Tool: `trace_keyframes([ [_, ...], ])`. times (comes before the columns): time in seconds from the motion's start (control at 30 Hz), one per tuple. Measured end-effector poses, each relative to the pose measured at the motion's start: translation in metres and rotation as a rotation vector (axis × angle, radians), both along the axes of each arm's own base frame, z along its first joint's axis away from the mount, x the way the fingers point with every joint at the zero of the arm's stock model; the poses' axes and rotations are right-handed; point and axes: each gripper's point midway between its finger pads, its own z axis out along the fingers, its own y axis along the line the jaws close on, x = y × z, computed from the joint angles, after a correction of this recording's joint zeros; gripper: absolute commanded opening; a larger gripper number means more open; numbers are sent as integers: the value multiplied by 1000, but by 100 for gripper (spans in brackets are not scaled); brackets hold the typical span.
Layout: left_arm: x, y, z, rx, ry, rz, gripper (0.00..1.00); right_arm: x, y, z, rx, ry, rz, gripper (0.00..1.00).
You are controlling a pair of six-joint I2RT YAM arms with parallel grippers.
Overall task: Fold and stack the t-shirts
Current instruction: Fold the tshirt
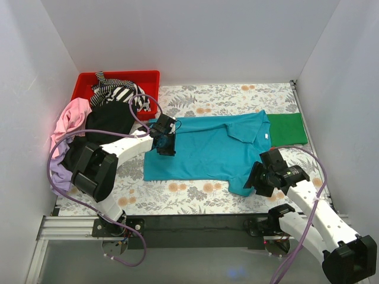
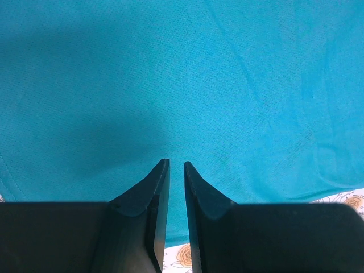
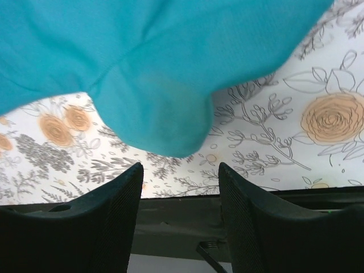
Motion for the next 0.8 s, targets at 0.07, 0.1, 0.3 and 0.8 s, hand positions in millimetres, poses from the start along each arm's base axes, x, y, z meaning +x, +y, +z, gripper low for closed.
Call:
trace_keyframes([
  [0.07, 0, 1, 0, 5, 1, 0, 15, -11, -2, -8, -9, 38, -4, 61],
  [0.1, -1, 1, -1, 7, 2, 1, 15, -15, -3, -11, -13, 56, -6, 61],
  [0.3, -1, 3, -1, 16, 1, 4, 15, -21, -7, -20, -46, 87, -18, 60],
  [0.8, 1, 6, -3, 35, 1, 10, 15, 2, -2, -47, -56, 47, -31, 1],
])
